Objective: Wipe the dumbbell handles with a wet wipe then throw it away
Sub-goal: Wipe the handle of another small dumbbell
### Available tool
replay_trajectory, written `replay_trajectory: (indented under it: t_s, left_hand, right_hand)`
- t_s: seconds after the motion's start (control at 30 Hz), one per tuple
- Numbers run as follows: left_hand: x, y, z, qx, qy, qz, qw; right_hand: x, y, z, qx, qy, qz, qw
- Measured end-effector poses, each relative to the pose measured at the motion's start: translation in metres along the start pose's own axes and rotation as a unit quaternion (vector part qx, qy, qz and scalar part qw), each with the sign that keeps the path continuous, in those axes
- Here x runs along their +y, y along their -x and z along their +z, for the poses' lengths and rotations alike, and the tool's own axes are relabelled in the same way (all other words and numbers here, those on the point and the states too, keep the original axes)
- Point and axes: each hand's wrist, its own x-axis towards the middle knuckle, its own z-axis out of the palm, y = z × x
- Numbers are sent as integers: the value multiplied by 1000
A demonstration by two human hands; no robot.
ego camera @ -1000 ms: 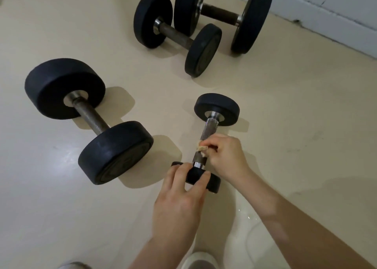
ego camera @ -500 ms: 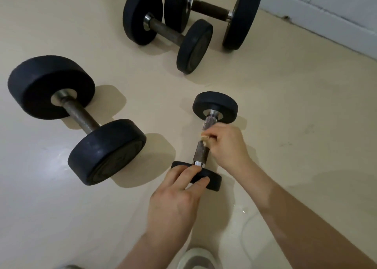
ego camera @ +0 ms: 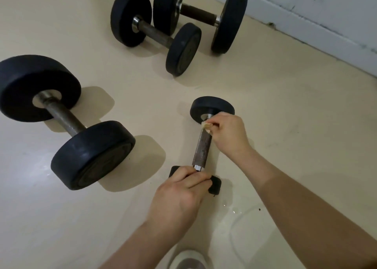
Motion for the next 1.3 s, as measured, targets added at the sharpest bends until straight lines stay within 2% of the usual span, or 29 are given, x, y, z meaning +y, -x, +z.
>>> replay_trajectory:
  t_s: [0.07, 0.17, 0.3, 0.37, 0.43, 0.47, 0.53, 0.6, 0.63, 0.73, 0.77, 0.83, 0.9, 0.93, 1.03, 1.17, 1.23, 1.3]
  left_hand:
    - [-1, 4, -2, 18, 41, -45, 998]
    - [2, 6, -5, 31, 66, -125, 989]
    - [-1, 4, -2, 21, 67, -116, 991]
    - [-4, 4, -4, 19, 70, -98, 993]
    - [-6, 4, -3, 21, 79, -92, 992]
    - [-5, 3, -2, 22, 80, -93, 992]
    - [-2, 3, 2, 11, 80, -90, 993]
    - [0, 3, 5, 2, 70, -72, 995]
    - [2, 4, 5, -7, 66, -61, 996]
    - [8, 3, 9, -10, 56, -48, 997]
    - [11, 2, 12, -12, 50, -45, 998]
    - [18, -1, 17, -26, 38, -36, 998]
    - [23, -4, 18, -52, 29, -20, 998]
    - [25, -5, 18, -62, 30, -11, 998]
    - [27, -10, 25, -58, 53, -2, 997]
    - [27, -12, 29, -53, 79, -19, 995]
    - [25, -13, 25, -61, 72, -29, 995]
    - [24, -12, 23, -69, 69, -27, 995]
  right_hand:
    - [-3, 16, 2, -31, -12, 1, 999]
    - [-13, 50, -1, -154, 0, -60, 986]
    - [-2, 7, -3, -41, 22, 17, 999]
    - [-8, 27, -1, -81, 20, -13, 996]
    - [-14, 54, -1, -164, 33, -66, 984]
    - [-14, 49, -3, -169, 41, -72, 982]
    - [-4, 20, -4, -87, 73, -25, 993]
    - [-2, 13, -4, -55, 67, 4, 996]
    - [-4, 25, -4, -65, 58, -13, 996]
    - [-6, 61, -10, -173, 37, -78, 981]
    - [-2, 50, -13, -164, 40, -66, 983]
    - [14, 17, -15, -74, 53, -14, 996]
    - [19, 19, -15, -22, 41, 38, 998]
    - [19, 32, -14, -26, 27, 35, 999]
    - [17, 65, -21, -119, 7, -16, 993]
    - [31, 25, -22, -7, 23, 38, 999]
    - [26, 43, -17, -33, 5, 21, 999]
    - [22, 67, -18, -110, 1, -24, 994]
